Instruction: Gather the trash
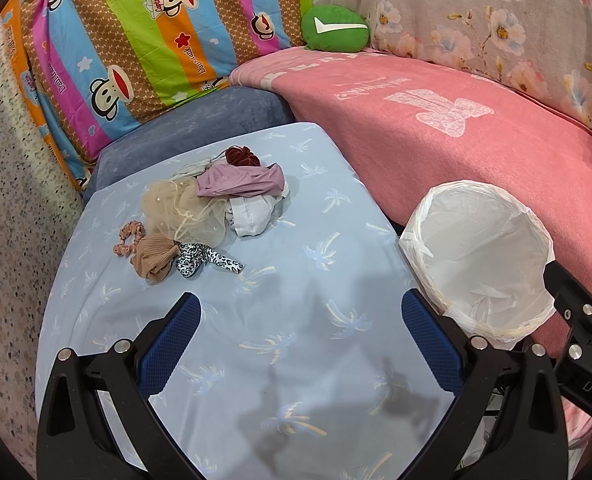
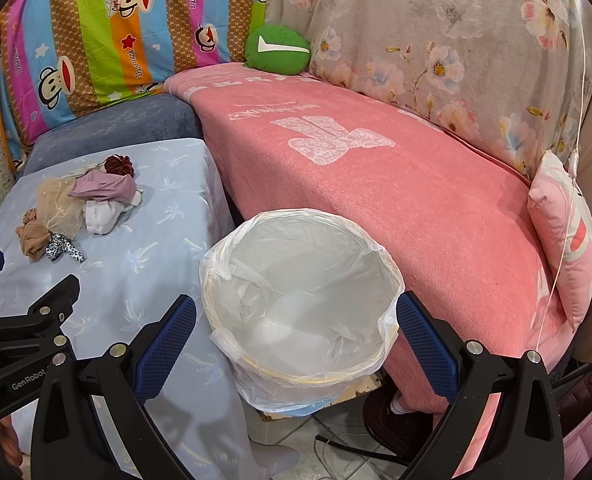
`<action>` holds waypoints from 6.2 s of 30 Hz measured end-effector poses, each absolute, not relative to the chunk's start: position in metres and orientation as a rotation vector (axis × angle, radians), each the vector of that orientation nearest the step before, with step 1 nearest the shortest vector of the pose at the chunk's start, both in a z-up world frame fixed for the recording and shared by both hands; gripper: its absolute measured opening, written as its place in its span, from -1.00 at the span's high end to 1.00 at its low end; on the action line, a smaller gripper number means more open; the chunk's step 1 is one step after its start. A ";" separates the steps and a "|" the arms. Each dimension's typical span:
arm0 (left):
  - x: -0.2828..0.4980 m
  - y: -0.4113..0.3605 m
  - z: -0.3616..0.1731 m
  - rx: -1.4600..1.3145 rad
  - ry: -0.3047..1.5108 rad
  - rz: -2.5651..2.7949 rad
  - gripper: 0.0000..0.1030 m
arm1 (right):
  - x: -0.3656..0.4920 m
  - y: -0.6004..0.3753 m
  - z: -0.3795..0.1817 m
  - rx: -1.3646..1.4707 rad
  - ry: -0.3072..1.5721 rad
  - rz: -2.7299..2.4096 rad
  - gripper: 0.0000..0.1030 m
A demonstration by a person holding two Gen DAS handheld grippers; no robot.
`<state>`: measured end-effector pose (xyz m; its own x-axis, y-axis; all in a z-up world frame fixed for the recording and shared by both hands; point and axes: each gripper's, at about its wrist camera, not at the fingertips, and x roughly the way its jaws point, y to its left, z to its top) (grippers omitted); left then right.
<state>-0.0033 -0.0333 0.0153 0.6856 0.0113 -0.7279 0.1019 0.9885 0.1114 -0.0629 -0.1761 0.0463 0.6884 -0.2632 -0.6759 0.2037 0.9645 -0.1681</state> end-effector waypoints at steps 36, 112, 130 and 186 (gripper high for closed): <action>-0.002 -0.032 0.012 0.136 0.818 -0.052 -0.87 | -0.061 -0.169 0.044 -0.094 0.772 -0.258 -0.88; 0.123 0.206 -0.078 -0.327 0.994 -0.065 0.68 | 0.172 0.020 -0.029 0.135 0.865 0.088 0.88; 0.080 0.153 0.014 -0.257 0.816 -0.189 0.87 | 0.079 -0.024 0.090 0.135 0.649 0.071 0.90; 0.055 -0.063 -0.023 0.012 0.962 -0.515 -0.23 | -0.024 -0.243 0.059 0.295 0.680 -0.239 0.87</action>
